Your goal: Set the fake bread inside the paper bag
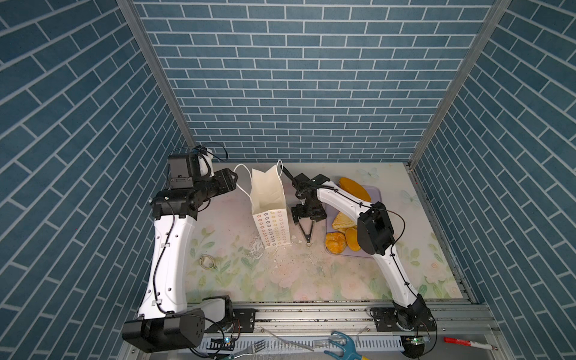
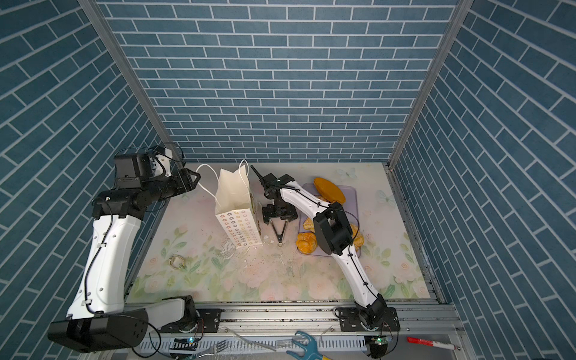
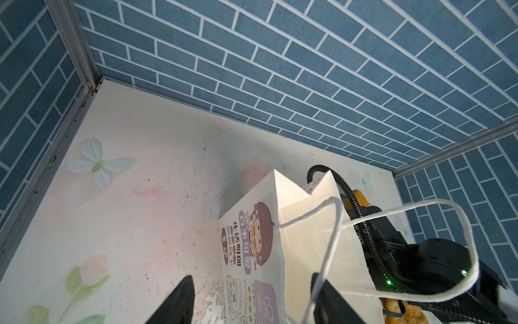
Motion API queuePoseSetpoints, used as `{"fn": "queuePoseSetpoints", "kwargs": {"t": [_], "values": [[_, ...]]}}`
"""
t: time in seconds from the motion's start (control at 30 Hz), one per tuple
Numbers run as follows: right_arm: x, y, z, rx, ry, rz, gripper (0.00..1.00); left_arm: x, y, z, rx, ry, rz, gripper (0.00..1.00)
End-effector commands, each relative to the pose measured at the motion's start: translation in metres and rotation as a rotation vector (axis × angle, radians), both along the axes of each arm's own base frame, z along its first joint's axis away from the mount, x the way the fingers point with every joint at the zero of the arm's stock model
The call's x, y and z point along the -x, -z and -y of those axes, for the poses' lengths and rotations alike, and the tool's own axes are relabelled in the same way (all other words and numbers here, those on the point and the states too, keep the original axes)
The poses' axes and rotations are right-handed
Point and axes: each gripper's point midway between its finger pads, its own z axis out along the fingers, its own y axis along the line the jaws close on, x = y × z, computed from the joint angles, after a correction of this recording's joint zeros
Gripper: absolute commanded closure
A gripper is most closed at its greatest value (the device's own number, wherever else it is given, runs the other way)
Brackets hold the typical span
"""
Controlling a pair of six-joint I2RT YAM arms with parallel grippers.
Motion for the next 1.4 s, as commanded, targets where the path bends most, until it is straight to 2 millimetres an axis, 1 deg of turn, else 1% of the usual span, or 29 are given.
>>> {"fn": "queuePoseSetpoints", "kwargs": {"t": [0.0,0.13,0.27,0.47,0.57,0.7,0.77,0.83,0.93,1.0,1.1,1.17,1.23,1.3,1.37], "values": [[0.01,0.008,0.01,0.056,0.007,-0.066,0.04,0.002,-0.003,-0.001,-0.011,0.003,0.02,0.33],[0.006,0.012,0.014,0.097,-0.002,-0.071,0.07,0.001,-0.003,-0.002,-0.01,-0.001,0.021,0.33],[-0.005,0.012,0.021,0.147,-0.021,-0.026,0.09,0.002,-0.003,-0.002,-0.011,-0.003,0.019,0.33],[-0.016,0.02,0.026,0.117,-0.018,-0.048,0.15,0.003,-0.003,-0.003,-0.015,-0.004,0.02,0.33],[-0.029,0.015,0.027,0.093,-0.044,-0.009,0.19,0.003,-0.002,-0.004,-0.016,-0.008,0.017,0.33],[-0.043,0.013,0.032,0.102,-0.102,0.038,0.19,0.003,-0.002,-0.004,-0.01,-0.009,0.017,0.33],[-0.048,0.004,0.033,0.104,-0.113,0.065,0.16,0.005,-0.003,-0.003,-0.012,-0.008,0.02,0.33],[-0.048,-0.009,0.03,0.077,-0.115,0.09,0.13,0.006,-0.003,-0.004,-0.01,-0.012,0.02,0.33],[-0.041,-0.028,0.025,0.035,-0.097,0.12,0.09,0.007,-0.004,-0.003,-0.009,-0.012,0.025,0.33],[-0.032,-0.034,0.023,0.017,-0.081,0.104,0.07,0.008,-0.003,-0.004,-0.011,-0.014,0.024,0.33],[-0.011,-0.027,0.024,0.036,-0.091,0.043,0.02,0.009,-0.004,-0.003,-0.006,-0.01,0.025,0.33],[0.009,-0.019,0.021,0.029,-0.099,-0.031,0.01,0.009,-0.005,-0.002,-0.005,-0.009,0.03,0.33],[0.019,-0.013,0.018,0.035,-0.109,-0.046,0.01,0.01,-0.004,-0.003,-0.007,-0.012,0.031,0.33],[0.024,-0.007,0.015,0.044,-0.116,-0.051,0.02,0.009,-0.004,-0.002,-0.005,-0.008,0.031,0.33],[0.024,-0.004,0.015,0.059,-0.118,-0.059,0.02,0.01,-0.005,-0.001,-0.001,-0.005,0.035,0.33]]}}
